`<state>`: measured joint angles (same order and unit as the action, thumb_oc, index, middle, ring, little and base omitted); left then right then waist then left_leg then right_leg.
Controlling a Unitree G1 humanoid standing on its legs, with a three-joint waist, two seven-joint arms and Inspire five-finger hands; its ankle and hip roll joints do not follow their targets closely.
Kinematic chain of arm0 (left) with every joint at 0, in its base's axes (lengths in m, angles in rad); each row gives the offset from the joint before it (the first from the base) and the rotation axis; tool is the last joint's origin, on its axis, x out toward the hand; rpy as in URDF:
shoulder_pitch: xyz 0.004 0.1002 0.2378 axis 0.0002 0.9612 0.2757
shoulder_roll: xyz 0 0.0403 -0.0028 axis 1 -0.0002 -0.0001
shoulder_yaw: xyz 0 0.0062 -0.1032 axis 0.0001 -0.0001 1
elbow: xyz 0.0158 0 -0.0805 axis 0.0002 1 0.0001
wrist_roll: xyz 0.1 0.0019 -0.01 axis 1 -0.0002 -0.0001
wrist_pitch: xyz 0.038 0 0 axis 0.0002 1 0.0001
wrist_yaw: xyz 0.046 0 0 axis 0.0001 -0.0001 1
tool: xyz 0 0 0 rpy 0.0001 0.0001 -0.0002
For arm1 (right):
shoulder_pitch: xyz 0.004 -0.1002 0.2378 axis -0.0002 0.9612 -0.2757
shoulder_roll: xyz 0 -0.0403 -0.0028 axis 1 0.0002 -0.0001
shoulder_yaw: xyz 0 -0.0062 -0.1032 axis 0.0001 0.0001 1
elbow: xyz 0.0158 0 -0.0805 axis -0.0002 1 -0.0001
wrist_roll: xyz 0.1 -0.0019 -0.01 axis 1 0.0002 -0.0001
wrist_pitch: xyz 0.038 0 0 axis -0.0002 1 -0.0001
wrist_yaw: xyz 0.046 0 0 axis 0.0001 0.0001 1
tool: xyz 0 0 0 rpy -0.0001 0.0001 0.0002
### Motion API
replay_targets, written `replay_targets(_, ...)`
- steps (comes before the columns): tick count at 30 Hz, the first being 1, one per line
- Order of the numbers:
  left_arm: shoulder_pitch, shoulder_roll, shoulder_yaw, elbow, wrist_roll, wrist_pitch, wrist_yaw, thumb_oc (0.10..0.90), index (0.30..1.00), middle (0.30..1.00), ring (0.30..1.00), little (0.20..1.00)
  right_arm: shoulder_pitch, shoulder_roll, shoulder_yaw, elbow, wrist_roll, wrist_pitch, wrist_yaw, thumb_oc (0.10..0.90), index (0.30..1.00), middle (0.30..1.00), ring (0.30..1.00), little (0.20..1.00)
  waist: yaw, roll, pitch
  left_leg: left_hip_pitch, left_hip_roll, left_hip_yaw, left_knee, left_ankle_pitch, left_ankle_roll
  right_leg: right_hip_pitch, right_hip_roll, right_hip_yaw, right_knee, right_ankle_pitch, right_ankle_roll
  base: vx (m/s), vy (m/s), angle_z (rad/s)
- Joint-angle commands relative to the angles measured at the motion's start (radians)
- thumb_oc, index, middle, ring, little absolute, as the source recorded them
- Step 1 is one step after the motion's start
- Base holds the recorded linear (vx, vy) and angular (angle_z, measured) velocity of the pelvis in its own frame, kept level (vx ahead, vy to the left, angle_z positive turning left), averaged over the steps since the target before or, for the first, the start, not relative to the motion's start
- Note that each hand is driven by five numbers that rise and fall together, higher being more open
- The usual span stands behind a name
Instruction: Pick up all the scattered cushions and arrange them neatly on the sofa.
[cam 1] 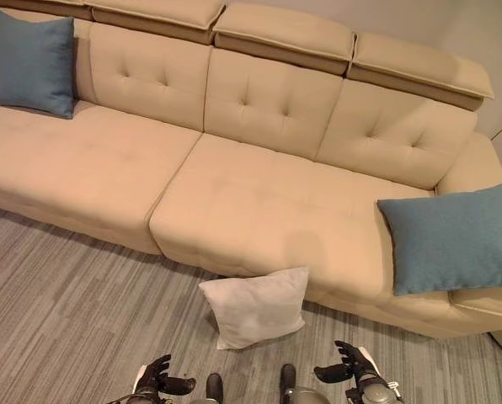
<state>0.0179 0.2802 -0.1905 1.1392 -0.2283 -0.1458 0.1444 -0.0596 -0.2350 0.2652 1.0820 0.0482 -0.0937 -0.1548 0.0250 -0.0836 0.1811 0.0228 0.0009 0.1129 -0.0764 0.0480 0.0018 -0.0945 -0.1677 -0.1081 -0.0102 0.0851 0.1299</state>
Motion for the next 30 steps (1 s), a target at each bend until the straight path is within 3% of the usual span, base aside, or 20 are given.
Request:
replay_targets(1, -0.044, -0.013, 0.017, -0.041, -0.028, -0.055, 0.025, 0.8, 0.9, 0.9, 0.9, 0.9, -0.038, -0.078, -0.005, -0.061, 0.021, -0.03, -0.022, 0.8, 0.9, 0.9, 0.9, 0.9, 0.005, 0.007, 0.005, -0.088, 0.009, -0.128, 0.098, -0.098, -0.043, -0.008, 0.037, -0.035, 0.002, -0.041, 0.021, -0.06, -0.185, 0.54)
replay_targets(6, -0.078, -0.011, 0.02, -0.101, -0.074, -0.07, 0.04, 0.8, 0.9, 0.9, 0.9, 0.9, -0.05, -0.106, -0.014, -0.122, 0.053, -0.04, -0.035, 0.8, 0.9, 0.9, 0.9, 0.9, 0.004, 0.011, 0.041, -0.163, 0.032, -0.146, 0.116, -0.072, -0.068, -0.035, 0.046, -0.075, -0.011, -0.04, 0.007, -0.1, -0.147, 0.19)
replay_targets(8, -0.111, -0.007, 0.021, -0.171, -0.137, -0.096, 0.063, 0.8, 0.9, 0.9, 0.9, 0.9, -0.08, -0.129, -0.011, -0.161, 0.086, -0.045, -0.046, 0.8, 0.9, 0.9, 0.9, 0.9, 0.007, 0.017, 0.091, -0.231, 0.043, -0.157, 0.126, -0.048, -0.08, -0.103, 0.05, -0.091, 0.01, -0.039, -0.003, -0.16, -0.123, 0.23)
replay_targets(12, -0.148, 0.0, 0.025, -0.229, -0.201, -0.122, 0.082, 0.8, 0.9, 0.9, 0.9, 0.9, -0.132, -0.147, -0.015, -0.194, 0.14, -0.054, -0.052, 0.8, 0.9, 0.9, 0.9, 0.9, 0.01, 0.026, 0.124, -0.314, 0.047, -0.161, 0.139, -0.025, -0.088, -0.196, 0.048, -0.101, 0.038, -0.032, -0.01, -0.16, -0.06, 0.08)
replay_targets(15, -0.225, 0.008, 0.028, -0.252, -0.283, -0.156, 0.111, 0.8, 0.9, 0.9, 0.9, 0.9, -0.245, -0.156, -0.025, -0.222, 0.27, -0.077, -0.059, 0.8, 0.9, 0.9, 0.9, 0.9, 0.007, 0.045, 0.162, -0.437, 0.05, -0.148, 0.155, 0.003, -0.103, -0.346, 0.043, -0.099, 0.078, -0.018, -0.011, -0.18, -0.005, -0.12)
replay_targets(20, -0.302, 0.037, 0.032, -0.285, -0.324, -0.18, 0.128, 0.8, 0.9, 0.9, 0.9, 0.9, -0.373, -0.185, -0.003, -0.242, 0.318, -0.095, -0.068, 0.8, 0.9, 0.9, 0.9, 0.9, 0.002, 0.06, 0.166, -0.547, 0.056, -0.134, 0.15, 0.032, -0.112, -0.482, 0.034, -0.087, 0.112, -0.006, -0.007, -0.12, 0.031, -0.07)
replay_targets(22, -0.381, 0.071, 0.044, -0.32, -0.352, -0.204, 0.162, 0.8, 0.9, 0.9, 0.9, 0.9, -0.514, -0.215, 0.016, -0.27, 0.338, -0.116, -0.105, 0.8, 0.9, 0.9, 0.9, 0.9, -0.005, 0.067, 0.187, -0.688, 0.054, -0.138, 0.173, 0.049, -0.121, -0.627, 0.022, -0.072, 0.138, 0.008, -0.001, -0.16, 0.046, 0.04)
replay_targets(26, -0.547, 0.125, 0.041, -0.413, -0.35, -0.252, 0.247, 0.8, 0.9, 0.9, 0.9, 0.9, -0.728, -0.243, -0.01, -0.347, 0.347, -0.169, -0.228, 0.8, 0.9, 0.9, 0.9, 0.9, -0.015, 0.061, 0.218, -0.903, 0.037, -0.159, 0.187, 0.042, -0.134, -0.862, -0.008, -0.037, 0.228, -0.027, 0.014, 0.0, 0.01, 0.16)
replay_targets(30, -0.6, 0.136, 0.022, -0.464, -0.333, -0.252, 0.259, 0.8, 0.9, 0.9, 0.9, 0.9, -0.786, -0.247, -0.031, -0.362, 0.355, -0.181, -0.259, 0.8, 0.9, 0.9, 0.9, 0.9, -0.018, 0.054, 0.219, -0.986, 0.024, -0.171, 0.201, 0.04, -0.127, -0.939, -0.02, -0.031, 0.263, -0.034, 0.02, -0.01, 0.001, 0.13)
